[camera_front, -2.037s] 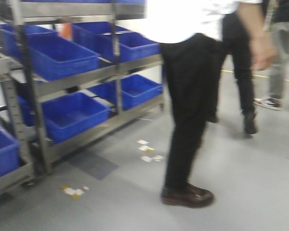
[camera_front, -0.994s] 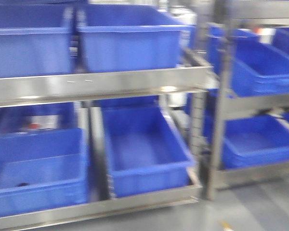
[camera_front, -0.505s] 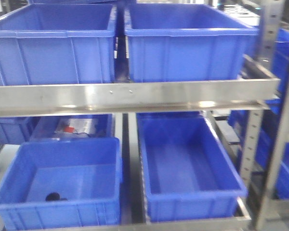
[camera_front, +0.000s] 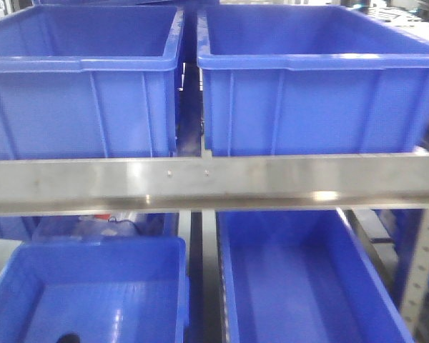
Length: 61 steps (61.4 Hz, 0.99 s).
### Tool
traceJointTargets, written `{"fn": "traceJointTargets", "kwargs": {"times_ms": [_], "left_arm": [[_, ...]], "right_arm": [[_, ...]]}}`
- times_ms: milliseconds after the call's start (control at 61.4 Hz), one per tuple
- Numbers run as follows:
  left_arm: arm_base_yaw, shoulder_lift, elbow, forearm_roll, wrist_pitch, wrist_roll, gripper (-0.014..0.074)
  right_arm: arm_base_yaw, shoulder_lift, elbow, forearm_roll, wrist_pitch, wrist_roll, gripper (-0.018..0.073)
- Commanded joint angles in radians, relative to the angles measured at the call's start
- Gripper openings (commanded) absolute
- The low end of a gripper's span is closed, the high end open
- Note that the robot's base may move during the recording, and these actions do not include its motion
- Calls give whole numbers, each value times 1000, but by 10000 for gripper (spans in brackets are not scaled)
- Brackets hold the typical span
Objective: Sort and place red and blue blocks on shelf
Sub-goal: 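Drive the base to the shelf of blue bins holding both cubes, then lower both held cubes into the two adjacent blue bins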
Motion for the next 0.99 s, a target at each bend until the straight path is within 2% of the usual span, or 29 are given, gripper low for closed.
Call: {"fn": "traceJointTargets", "kwargs": {"times_ms": [0, 978], "left_arm": [[-1, 9, -28, 0, -93, -3, 206], [-1, 9, -28, 0, -93, -3, 206]], "right_arm": [[-6, 6, -28, -9, -89, -10, 50], [-6, 6, -28, -9, -89, -10, 50]]}}
